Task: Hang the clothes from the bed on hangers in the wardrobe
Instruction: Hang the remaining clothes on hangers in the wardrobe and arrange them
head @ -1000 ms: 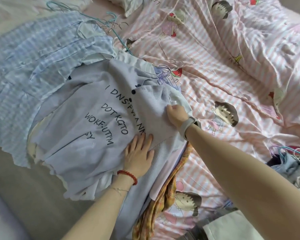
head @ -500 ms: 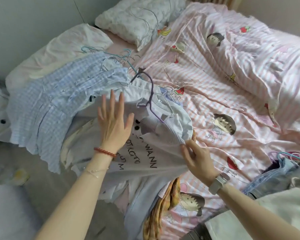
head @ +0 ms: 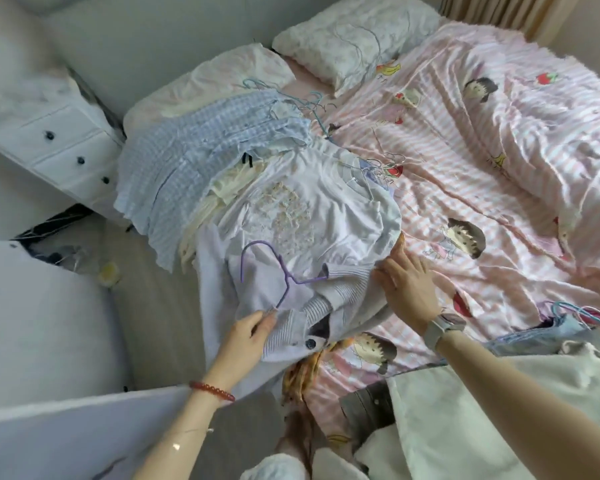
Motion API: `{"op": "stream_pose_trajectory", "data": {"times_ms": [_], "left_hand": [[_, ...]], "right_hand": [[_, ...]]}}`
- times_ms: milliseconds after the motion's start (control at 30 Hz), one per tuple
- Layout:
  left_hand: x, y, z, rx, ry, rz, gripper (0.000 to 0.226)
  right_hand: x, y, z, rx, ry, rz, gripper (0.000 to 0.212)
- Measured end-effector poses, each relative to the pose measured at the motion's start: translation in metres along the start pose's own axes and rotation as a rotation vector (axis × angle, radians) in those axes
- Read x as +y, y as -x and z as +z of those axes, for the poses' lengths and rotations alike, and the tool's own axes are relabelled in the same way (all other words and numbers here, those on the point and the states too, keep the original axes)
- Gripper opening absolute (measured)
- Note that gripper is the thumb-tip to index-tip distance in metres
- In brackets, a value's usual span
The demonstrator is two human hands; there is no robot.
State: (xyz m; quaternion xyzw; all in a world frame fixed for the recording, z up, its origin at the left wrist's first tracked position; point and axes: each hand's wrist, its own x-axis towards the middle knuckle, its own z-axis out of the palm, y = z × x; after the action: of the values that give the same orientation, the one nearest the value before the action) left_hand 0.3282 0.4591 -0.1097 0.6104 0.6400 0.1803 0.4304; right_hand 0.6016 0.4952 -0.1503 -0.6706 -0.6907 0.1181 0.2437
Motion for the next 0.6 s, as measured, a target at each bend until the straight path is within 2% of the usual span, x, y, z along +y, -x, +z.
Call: {"op": "stream_pose_trajectory", "data": {"times_ms": [67,200,433,600], "left_hand": [[-0.024,0.030,-0.017,0.100,0.059,-0.078,0.037],[-0.082,0.099,-0.059,0.318,0.070,-0.216,0.039],[-0.161,0.255,-0.113,0.723,0.066,-0.404,0.050],[-0.214,0.373,-0.125,0.976,0.087,-0.556,0.029]], "right_hand": [[-0.038,-0.004,0.013,-0.037,-0.011,-0.117,0.039],[-0.121,0.005,0.048,-0.120,-0.035,-0.345,0.036],[-0.264,0.061,0.096,-0.294,-0.120,-0.831,0.035],[-0.358,0.133,0.119,-0.533,-0.262,-1.148,0.031]]}}
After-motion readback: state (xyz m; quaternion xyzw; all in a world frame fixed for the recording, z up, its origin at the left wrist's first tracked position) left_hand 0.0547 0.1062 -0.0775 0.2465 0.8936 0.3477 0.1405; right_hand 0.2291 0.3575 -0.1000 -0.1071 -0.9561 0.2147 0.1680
